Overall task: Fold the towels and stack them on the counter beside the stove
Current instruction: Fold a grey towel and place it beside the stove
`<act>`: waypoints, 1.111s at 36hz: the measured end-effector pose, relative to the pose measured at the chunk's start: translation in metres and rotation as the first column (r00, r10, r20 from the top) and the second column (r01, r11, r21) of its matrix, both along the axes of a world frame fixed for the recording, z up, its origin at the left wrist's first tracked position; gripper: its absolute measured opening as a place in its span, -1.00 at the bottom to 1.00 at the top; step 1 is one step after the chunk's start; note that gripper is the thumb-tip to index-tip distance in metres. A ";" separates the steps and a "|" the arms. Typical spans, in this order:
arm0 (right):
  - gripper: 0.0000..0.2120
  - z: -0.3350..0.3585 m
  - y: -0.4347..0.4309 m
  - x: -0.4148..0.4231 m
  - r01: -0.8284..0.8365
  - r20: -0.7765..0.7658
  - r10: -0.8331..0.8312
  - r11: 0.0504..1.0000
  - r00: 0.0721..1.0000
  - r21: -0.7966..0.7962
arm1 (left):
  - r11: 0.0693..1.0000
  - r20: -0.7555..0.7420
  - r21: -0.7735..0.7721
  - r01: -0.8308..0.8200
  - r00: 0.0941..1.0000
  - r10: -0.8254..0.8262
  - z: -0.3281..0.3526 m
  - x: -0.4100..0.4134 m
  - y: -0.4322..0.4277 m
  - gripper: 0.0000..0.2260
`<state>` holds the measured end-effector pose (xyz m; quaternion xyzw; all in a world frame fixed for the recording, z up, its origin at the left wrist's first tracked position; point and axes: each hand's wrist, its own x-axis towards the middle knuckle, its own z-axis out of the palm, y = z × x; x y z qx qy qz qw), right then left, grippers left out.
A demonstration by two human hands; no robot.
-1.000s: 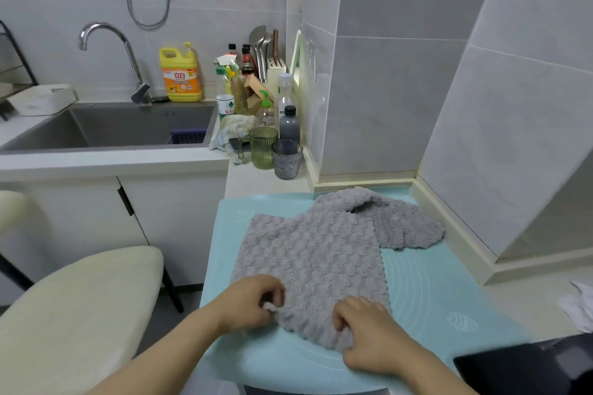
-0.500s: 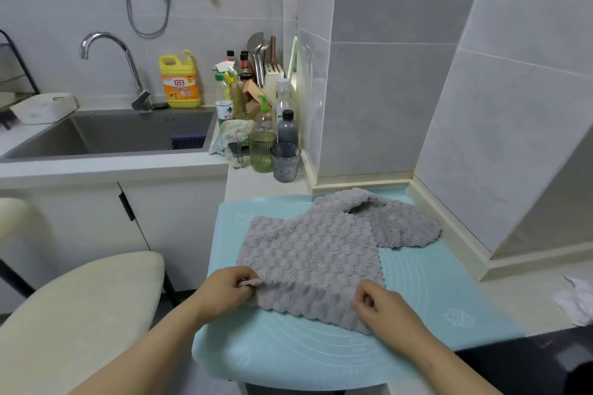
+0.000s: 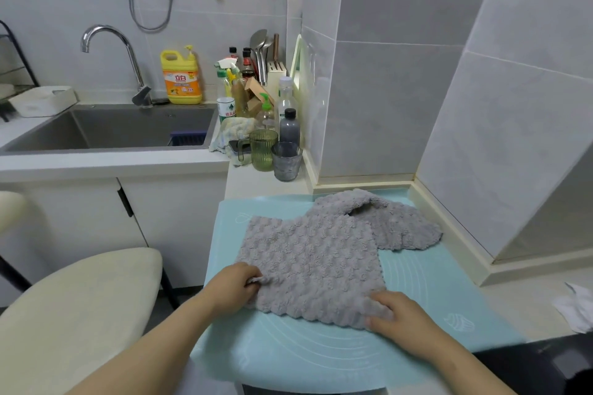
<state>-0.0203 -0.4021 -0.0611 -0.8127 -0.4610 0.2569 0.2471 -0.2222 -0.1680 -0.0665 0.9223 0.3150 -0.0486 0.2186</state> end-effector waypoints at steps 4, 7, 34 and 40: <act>-0.84 0.009 -0.001 0.001 0.126 -0.207 -0.115 0.991 0.972 0.044 | 0.998 -0.127 -0.057 0.013 0.992 -0.020 0.010 0.001 0.001 -0.78; -0.90 0.011 -0.002 0.003 0.046 -0.245 -0.053 0.998 0.968 -0.034 | 0.990 -0.252 -0.128 0.063 0.963 -0.094 0.017 0.000 0.003 -0.87; -0.78 0.006 0.052 0.038 0.599 -0.507 -0.475 0.794 0.719 0.105 | 0.767 0.225 -0.490 -0.415 0.790 0.571 0.021 0.033 0.053 -0.69; -0.75 0.000 0.065 0.046 0.602 -0.408 -0.536 0.797 0.739 0.043 | 0.788 0.171 -0.407 -0.461 0.809 0.562 0.009 0.045 0.061 -0.75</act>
